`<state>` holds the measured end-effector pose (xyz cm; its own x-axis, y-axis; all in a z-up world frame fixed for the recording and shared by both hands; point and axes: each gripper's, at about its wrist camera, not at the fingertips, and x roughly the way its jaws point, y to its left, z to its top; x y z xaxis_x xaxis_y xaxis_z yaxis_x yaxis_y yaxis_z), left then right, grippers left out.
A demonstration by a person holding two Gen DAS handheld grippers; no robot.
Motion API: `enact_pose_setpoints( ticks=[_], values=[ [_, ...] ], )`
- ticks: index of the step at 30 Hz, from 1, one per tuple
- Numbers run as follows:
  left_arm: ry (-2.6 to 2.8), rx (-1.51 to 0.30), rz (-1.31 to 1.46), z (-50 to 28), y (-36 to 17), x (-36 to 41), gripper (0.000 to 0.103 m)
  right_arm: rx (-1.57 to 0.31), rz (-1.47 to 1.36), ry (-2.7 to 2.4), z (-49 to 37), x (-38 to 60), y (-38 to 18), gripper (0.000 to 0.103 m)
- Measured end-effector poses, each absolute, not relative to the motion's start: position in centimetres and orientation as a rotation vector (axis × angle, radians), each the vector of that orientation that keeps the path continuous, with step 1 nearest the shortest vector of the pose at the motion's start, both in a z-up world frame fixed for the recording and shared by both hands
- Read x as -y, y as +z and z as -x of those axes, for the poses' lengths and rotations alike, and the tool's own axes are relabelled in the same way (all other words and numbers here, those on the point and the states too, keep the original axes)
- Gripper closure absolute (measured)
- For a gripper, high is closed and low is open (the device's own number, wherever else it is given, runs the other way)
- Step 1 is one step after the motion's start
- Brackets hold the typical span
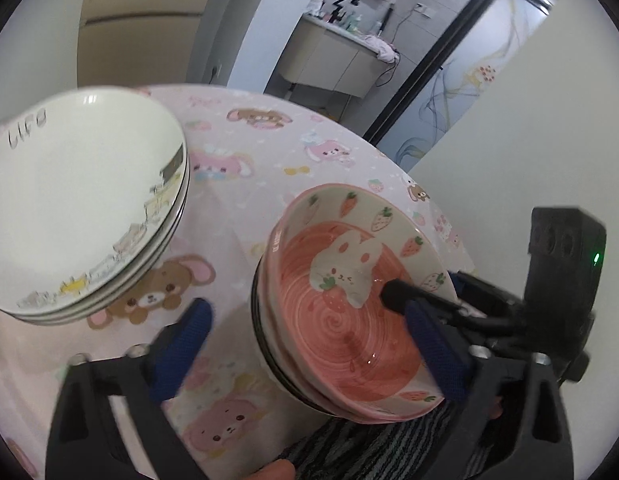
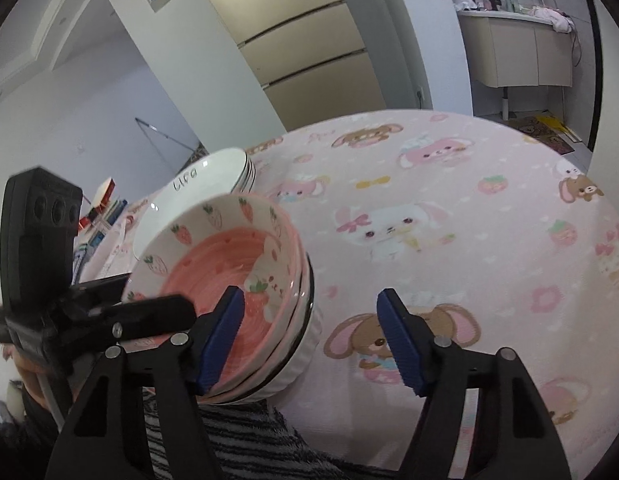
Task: Organize plates and bowls
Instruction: 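Grip the white bowl rim holding the pink bowls with both tools, then lift the nested bowls with both tools and carry them over the plate stack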
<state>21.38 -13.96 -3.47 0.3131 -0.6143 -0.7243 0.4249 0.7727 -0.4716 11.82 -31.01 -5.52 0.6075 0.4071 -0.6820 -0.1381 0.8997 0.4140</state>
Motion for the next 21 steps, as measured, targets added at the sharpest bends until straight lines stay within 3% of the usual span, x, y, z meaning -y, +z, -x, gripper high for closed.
enact_pose_setpoints(
  ticks=[1,2,3,6,10,14,21],
  values=[
    [-0.694,-1.066,0.220,-21.6,-3.8,13.8,0.025,-0.868,-0.338,0.325,-11.9,30.9,-5.6,0.036],
    [-0.695,-1.080,0.232,-21.7,-4.1,13.7,0.040,-0.867,-0.341,0.330,-11.9,30.8,-5.6,0.036],
    [-0.686,-1.093,0.240,-21.9,-4.5,13.6,0.047,-0.867,-0.343,0.331,-11.9,30.8,-5.6,0.036],
    [-0.684,-1.096,0.297,-22.3,-4.9,12.7,0.055,-0.871,-0.373,0.355,-11.9,30.9,-5.9,0.036],
    [-0.698,-1.111,0.356,-22.5,-5.3,12.0,0.056,-0.882,-0.460,0.415,-12.2,31.4,-6.8,0.037],
    [-0.709,-1.114,0.377,-22.4,-5.7,11.9,0.056,-0.886,-0.524,0.472,-12.2,31.4,-7.4,0.046],
    [-0.728,-1.102,0.371,-22.0,-6.0,12.4,0.055,-0.892,-0.535,0.475,-11.6,31.1,-7.7,0.047]
  ],
)
